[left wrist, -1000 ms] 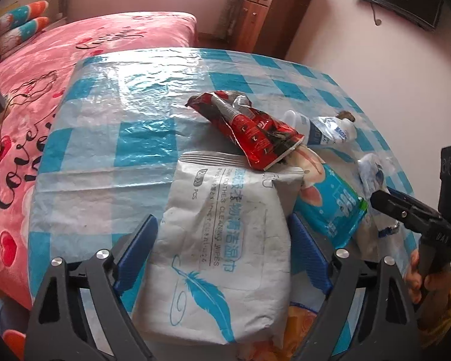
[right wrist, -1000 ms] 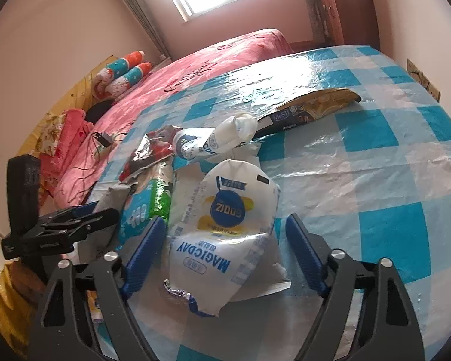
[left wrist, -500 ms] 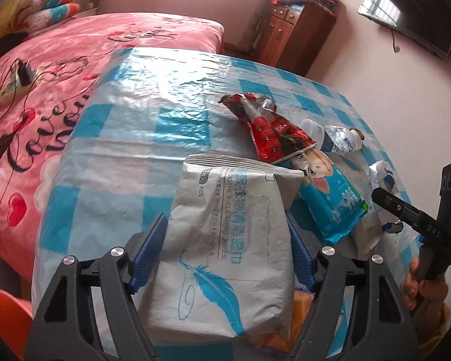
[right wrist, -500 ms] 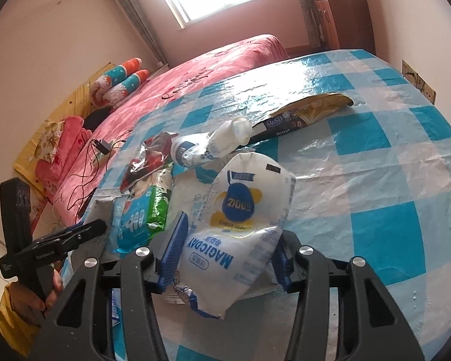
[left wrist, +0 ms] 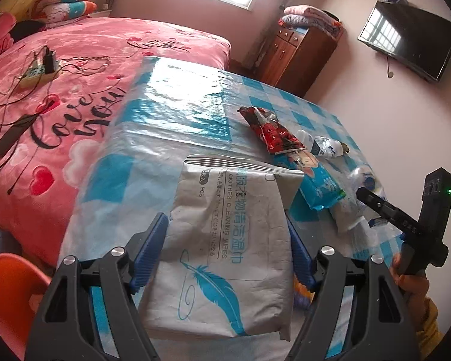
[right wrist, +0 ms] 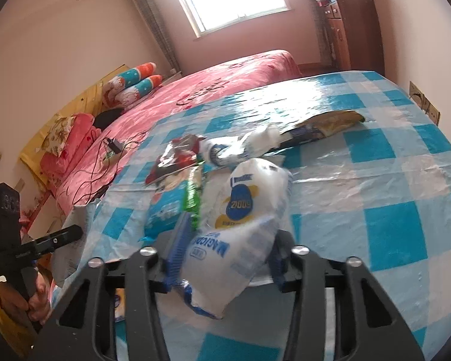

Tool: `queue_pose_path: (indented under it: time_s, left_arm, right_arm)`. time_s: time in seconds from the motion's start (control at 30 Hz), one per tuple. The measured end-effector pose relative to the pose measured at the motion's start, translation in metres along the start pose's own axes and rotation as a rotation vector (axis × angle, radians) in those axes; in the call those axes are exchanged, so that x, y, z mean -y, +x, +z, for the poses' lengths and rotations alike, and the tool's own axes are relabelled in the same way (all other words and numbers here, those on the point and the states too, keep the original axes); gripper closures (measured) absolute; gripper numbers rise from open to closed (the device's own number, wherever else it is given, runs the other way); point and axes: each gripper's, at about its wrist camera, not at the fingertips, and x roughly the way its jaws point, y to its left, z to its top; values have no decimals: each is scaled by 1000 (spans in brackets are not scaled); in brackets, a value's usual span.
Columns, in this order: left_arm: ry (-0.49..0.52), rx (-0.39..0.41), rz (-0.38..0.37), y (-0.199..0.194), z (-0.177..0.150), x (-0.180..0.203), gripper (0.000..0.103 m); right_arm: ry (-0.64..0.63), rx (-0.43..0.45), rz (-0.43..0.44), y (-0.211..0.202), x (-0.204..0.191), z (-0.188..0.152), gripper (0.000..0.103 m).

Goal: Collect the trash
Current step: 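Grasp the white wipes pack with the left gripper while the right gripper grasps a white bottle, then carry both items to the orange bucket and open both grippers over it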

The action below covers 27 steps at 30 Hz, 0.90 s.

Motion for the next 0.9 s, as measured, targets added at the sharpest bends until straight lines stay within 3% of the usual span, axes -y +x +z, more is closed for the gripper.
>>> queue_pose_path:
  time_s: [0.17,0.47,0.7,0.9]
  left_arm:
    - [-24,28,6,-25,-14,-16,28]
    - [-73,49,8,-49,-35,-42,28]
    - [-119,68,28,-70,-48,-68,28]
    - [-174,115,89,-103,-60,-102,28]
  right_arm:
    - [-52,12,18,-8,-25,-1,81]
    - [-116,-22,61,-7,-66,-10,84]
    - [-123,-90,208,-2,-114,-14,84]
    - [-177,-203,404,14,-190,-20,84]
